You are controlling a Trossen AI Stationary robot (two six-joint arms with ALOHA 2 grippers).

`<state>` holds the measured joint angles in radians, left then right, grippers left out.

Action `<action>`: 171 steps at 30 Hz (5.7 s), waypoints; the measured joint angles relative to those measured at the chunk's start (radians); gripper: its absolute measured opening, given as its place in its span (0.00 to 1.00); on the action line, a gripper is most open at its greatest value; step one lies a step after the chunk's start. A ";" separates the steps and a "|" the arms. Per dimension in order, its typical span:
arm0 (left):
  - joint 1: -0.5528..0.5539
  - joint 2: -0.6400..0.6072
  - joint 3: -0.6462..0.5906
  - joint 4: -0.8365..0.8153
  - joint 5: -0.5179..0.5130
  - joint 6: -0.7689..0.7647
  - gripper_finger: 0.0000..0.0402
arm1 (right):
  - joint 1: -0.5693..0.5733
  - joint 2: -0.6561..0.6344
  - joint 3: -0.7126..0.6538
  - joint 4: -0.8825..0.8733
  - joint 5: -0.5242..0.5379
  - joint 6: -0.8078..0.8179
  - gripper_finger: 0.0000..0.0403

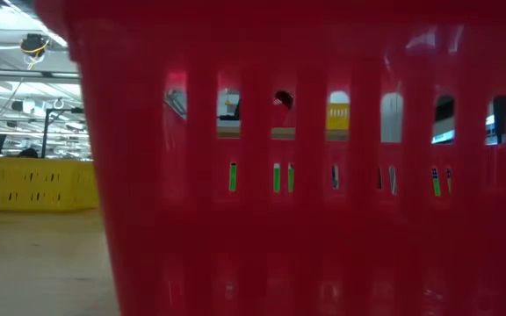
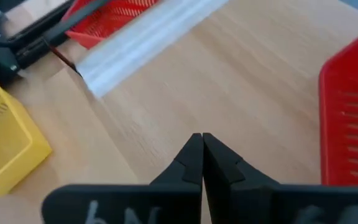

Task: Stack baskets on shelf by color
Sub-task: Put the middle red bin on the shelf, then put the middle green bin on the shelf

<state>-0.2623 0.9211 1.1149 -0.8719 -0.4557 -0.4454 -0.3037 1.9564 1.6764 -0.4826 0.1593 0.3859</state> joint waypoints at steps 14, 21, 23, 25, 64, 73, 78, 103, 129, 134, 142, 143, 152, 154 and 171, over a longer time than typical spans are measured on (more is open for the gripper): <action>0.000 0.000 0.000 -0.001 0.000 -0.013 0.00 | 0.002 -0.006 0.247 -0.154 0.074 -0.076 0.00; 0.000 0.000 0.000 -0.001 0.000 -0.024 0.00 | -0.006 -0.006 0.375 -0.401 0.213 -0.076 0.00; 0.000 0.000 0.000 -0.002 0.000 -0.024 0.00 | -0.013 -0.006 0.388 -0.441 0.212 -0.075 0.00; 0.000 0.000 0.000 -0.002 0.001 -0.024 0.00 | -0.021 -0.006 0.392 -0.486 0.174 -0.073 0.00; 0.005 0.001 0.000 -0.021 0.005 -0.148 0.00 | 0.032 -0.071 0.500 -0.676 0.141 -0.207 0.00; 0.010 0.034 0.000 -0.042 0.006 -0.259 0.00 | 0.156 -0.080 0.681 -0.805 0.161 -0.376 0.00; 0.058 0.113 0.000 -0.019 0.063 -0.265 0.00 | 0.212 -0.149 0.660 -0.804 0.100 -0.414 0.00; 0.253 0.491 0.000 0.184 0.266 -0.391 0.20 | 0.360 -0.404 0.659 -0.928 0.082 -0.360 0.00; 0.328 0.756 -0.001 0.360 0.238 -0.068 0.20 | 0.362 -0.436 0.659 -0.954 0.083 -0.311 0.00; 0.328 0.757 -0.001 0.357 0.232 -0.035 0.20 | 0.362 -0.436 0.659 -0.963 0.083 -0.308 0.00; 0.328 0.816 0.000 0.352 0.231 -0.012 0.20 | 0.362 -0.436 0.659 -0.968 0.083 -0.307 0.00; 0.328 0.823 0.000 0.360 0.229 -0.011 0.20 | 0.362 -0.436 0.659 -0.968 0.083 -0.307 0.00; 0.339 0.843 0.000 0.362 0.309 -0.015 0.09 | 0.362 -0.436 0.659 -0.968 0.083 -0.308 0.00; 0.341 0.837 0.000 0.356 0.340 -0.019 0.03 | 0.362 -0.436 0.659 -0.968 0.084 -0.309 0.00; 0.278 0.392 0.000 0.136 0.381 -0.298 0.00 | 0.362 -0.436 0.659 -0.969 0.121 -0.318 0.00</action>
<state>0.0162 1.3130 1.1148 -0.7363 -0.0745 -0.7432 0.0586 1.5208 2.3356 -1.4515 0.2803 0.0680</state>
